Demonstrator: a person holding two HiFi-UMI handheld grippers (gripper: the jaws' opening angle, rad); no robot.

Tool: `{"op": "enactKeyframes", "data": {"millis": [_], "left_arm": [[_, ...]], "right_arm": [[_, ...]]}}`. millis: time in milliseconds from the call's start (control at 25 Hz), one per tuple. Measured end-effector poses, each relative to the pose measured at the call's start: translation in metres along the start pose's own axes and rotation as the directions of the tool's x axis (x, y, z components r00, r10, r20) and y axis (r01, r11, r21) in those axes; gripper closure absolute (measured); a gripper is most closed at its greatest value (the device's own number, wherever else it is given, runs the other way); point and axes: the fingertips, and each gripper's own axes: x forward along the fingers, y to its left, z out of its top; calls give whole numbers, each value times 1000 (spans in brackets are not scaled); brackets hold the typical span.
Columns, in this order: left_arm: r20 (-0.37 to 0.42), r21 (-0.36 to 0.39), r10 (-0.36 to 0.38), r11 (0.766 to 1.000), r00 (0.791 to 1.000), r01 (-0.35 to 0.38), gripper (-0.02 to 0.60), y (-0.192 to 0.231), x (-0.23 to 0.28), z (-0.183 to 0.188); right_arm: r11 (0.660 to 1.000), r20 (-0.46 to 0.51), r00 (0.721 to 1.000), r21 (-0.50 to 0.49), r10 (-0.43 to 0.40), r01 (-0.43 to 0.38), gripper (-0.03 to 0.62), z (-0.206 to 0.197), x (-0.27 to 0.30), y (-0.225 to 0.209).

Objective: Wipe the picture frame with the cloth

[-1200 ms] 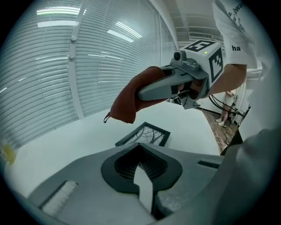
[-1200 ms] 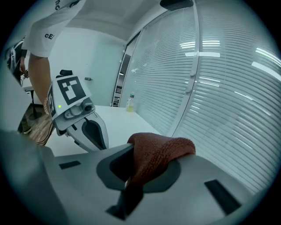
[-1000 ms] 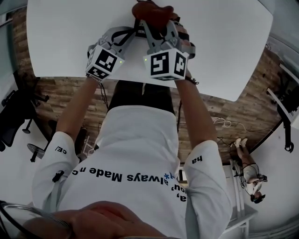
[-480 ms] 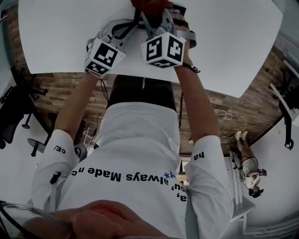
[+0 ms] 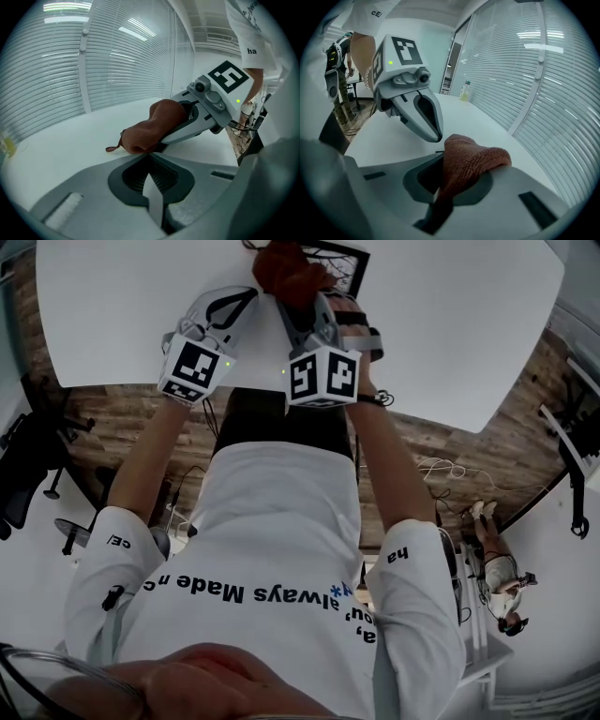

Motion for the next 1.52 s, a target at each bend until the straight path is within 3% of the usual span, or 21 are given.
{"op": "enactKeyframes", "data": {"millis": [320,800,920,1200,1520], "left_arm": [[-2,-13,-13,1000,1000,13,579,-12,1,0],[13,38,-4,999,1000,3,578,-3,25,13],[-7,40,-12,999,1000,12,578,-2,32,7],[-8,20,-18,1000,1000,18,580,1,30,5],[-15,9,-1,1000,1000,1,578,0,34,6]], "right_arm": [[998,-10,1000,-50,24,-25,563,-2,-9,21],[987,-22,990,-76,-140,138,563,-11,10,-67],[989,-24,992,-82,-124,122,563,-16,18,-72],[997,14,997,19,-80,79,563,-19,21,-71],[999,-21,999,-37,-34,33,563,-25,17,-41]]}}
